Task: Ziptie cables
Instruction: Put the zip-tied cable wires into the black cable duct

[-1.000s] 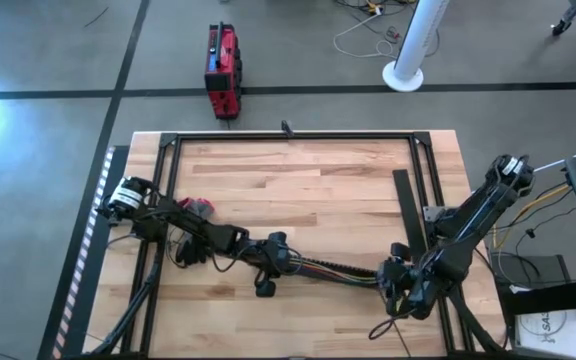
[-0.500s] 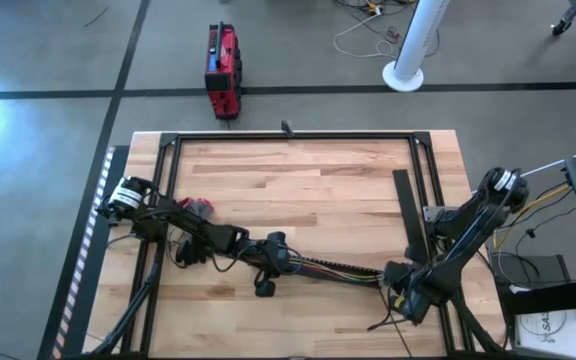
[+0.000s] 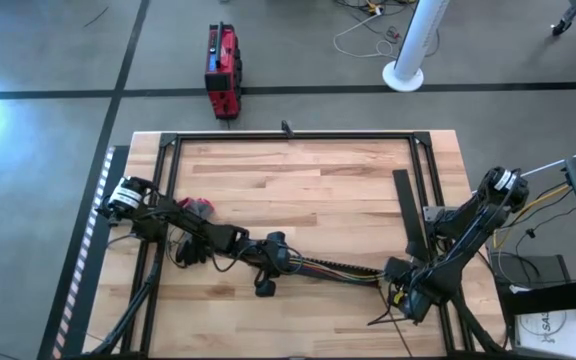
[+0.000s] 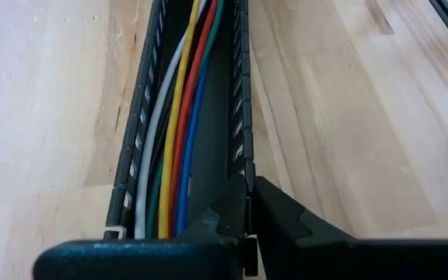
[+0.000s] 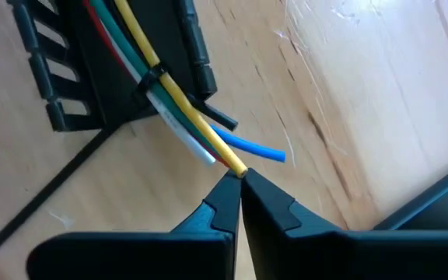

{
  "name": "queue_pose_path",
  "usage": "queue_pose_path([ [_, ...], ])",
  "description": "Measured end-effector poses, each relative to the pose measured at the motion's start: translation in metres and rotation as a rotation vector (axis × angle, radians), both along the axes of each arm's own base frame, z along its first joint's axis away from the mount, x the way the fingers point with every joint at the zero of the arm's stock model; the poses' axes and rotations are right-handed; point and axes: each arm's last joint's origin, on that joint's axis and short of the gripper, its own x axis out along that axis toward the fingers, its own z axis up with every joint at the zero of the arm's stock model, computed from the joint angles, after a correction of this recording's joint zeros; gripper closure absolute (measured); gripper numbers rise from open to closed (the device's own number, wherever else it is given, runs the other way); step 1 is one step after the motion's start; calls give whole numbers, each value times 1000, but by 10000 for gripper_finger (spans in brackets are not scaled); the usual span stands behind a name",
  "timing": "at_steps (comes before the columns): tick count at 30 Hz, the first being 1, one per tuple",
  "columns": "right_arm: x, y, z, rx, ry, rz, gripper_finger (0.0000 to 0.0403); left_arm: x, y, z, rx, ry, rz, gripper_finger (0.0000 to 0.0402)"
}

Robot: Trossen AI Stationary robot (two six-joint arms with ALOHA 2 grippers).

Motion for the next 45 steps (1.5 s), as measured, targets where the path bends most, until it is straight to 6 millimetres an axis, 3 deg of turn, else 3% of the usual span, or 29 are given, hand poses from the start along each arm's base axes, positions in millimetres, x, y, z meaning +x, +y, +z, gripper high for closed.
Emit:
queue_pose_path([
  [12, 23, 7, -14, 55, -77, 86, 403, 1, 0, 1, -24, 0, 48, 398],
  [19, 24, 9, 0, 98, -51, 88, 403, 0, 0, 0, -35, 4, 63, 398],
  [23, 13, 6, 17, 37, 9, 15, 403, 0, 2, 0, -47, 16, 88, 398],
  [27, 3, -3, 30, -66, 12, -183, 403, 0, 2, 1, -42, 15, 90, 398],
  [31, -4, -12, 35, -139, -15, -390, 403, -4, 4, 4, -28, 42, 90, 398],
  [34, -7, -17, 32, -150, -29, -443, 401, -11, 6, 8, -12, 93, 91, 398],
  [39, -5, -16, 23, -108, -94, -449, 373, -20, 8, 19, -2, 135, 84, 398],
  [45, 7, -8, 9, 24, -217, -329, 318, -27, 11, 26, 21, 144, 65, 394],
])
